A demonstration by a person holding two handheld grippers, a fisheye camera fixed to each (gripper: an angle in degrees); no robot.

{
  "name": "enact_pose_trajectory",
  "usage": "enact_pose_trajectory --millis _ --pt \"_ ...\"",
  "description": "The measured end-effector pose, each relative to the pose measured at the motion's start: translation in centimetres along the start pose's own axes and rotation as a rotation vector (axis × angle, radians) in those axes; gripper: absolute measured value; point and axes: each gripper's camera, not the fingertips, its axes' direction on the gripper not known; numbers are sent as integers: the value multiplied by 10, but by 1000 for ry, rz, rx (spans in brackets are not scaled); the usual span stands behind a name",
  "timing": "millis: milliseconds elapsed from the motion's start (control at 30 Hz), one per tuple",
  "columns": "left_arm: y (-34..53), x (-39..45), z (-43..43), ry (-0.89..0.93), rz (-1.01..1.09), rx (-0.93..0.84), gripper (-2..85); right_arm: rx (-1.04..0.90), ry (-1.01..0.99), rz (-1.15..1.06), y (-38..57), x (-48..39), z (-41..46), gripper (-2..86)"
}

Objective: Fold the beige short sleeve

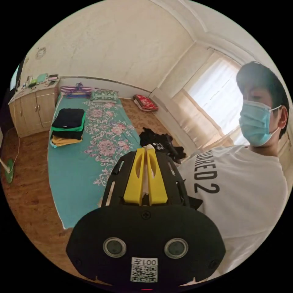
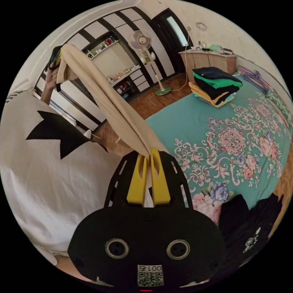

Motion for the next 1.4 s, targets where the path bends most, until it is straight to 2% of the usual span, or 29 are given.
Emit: enact_pose_trajectory --millis 67,133,233,267,400,533,667,767,867,1000,1100,1267,1400 --pt "2 -17 -5 -99 -47 -127 -9 -43 88 0 -7 5 -29 21" --pt "7 -29 2 -92 -66 -273 -9 -86 36 -24 -7 8 -61 19" --pt "14 -57 23 26 -163 -421 -9 -216 -111 -22 -10 19 -90 18" --pt "11 -72 33 64 -198 -424 -9 -231 -100 14 -16 30 -94 17" --pt "-40 -140 59 126 -214 -328 -9 -278 97 27 -64 86 -98 16" --pt "-154 -216 58 144 -167 -174 -9 -189 351 -38 -155 149 -141 15" --pt "-259 -213 11 30 26 -75 -9 -25 519 -116 -222 149 -208 14" --pt "-300 -197 -22 -30 121 -18 -9 34 622 -181 -244 126 -234 14" --pt "-315 -189 -32 -89 169 -45 -9 52 667 -216 -250 102 -238 14" --pt "-299 -196 -15 -113 170 -128 -9 -25 719 -235 -240 90 -202 14" --pt "-261 -219 18 -126 96 -206 -9 -144 684 -203 -226 99 -141 14" --pt "-165 -276 102 -195 -45 -403 -9 -315 550 -69 -181 138 -2 14" --pt "-94 -325 154 -155 -205 -557 -9 -457 483 62 -148 154 103 16"
